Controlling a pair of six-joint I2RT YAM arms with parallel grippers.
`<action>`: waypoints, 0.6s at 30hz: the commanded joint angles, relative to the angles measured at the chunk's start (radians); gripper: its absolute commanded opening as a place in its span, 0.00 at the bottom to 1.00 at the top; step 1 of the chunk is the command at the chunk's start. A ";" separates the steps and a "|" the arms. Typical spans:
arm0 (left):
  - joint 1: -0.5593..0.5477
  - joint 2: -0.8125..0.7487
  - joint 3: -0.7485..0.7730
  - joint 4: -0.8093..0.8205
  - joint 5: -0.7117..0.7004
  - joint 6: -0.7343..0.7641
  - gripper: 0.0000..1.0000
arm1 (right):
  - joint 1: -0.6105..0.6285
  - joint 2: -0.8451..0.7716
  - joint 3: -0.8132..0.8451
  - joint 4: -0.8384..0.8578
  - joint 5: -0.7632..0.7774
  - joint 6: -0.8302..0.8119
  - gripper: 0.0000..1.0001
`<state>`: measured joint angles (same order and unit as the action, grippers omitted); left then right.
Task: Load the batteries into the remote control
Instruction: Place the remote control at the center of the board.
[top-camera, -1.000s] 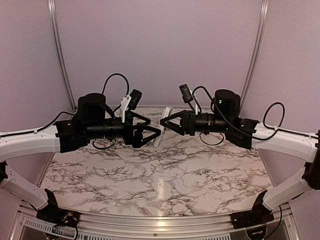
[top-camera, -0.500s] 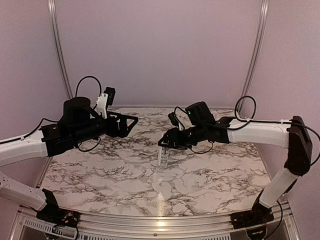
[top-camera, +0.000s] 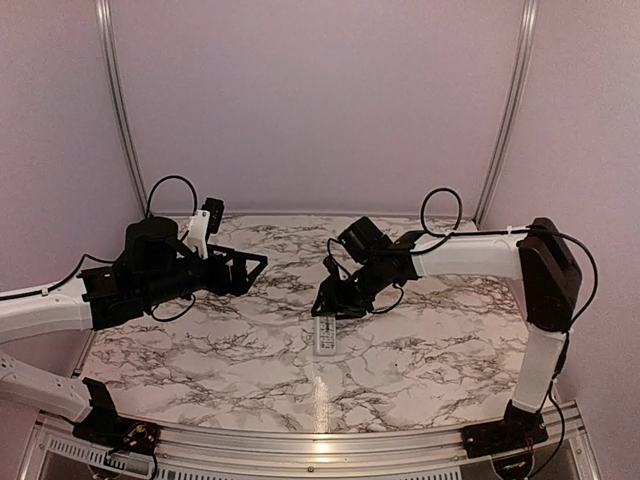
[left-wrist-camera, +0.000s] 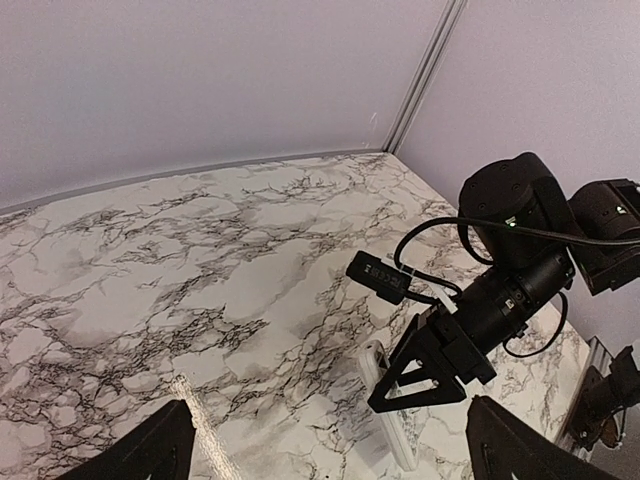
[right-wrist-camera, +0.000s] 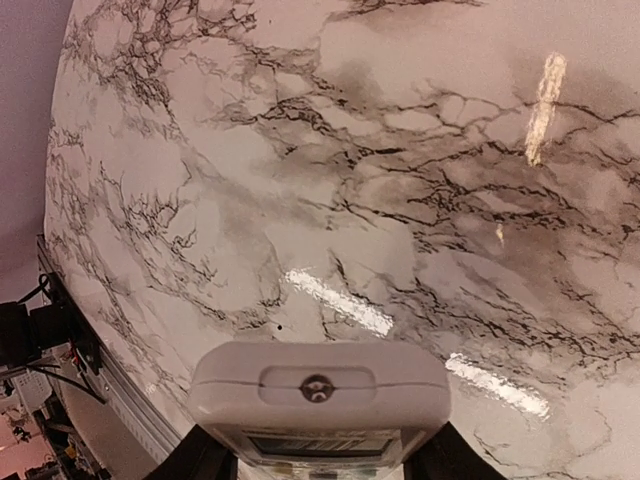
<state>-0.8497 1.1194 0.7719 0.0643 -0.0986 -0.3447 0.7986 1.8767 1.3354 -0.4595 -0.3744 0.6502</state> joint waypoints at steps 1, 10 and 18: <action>0.004 -0.036 -0.035 0.053 -0.005 -0.006 0.99 | 0.012 0.064 0.064 -0.073 -0.022 0.044 0.11; 0.009 -0.058 -0.092 0.102 -0.003 -0.008 0.99 | 0.011 0.156 0.132 -0.146 -0.040 0.100 0.20; 0.018 -0.073 -0.123 0.116 -0.003 0.002 0.99 | 0.015 0.202 0.181 -0.199 -0.067 0.164 0.38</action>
<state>-0.8410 1.0752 0.6674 0.1478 -0.0982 -0.3523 0.8032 2.0495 1.4654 -0.6033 -0.4225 0.7647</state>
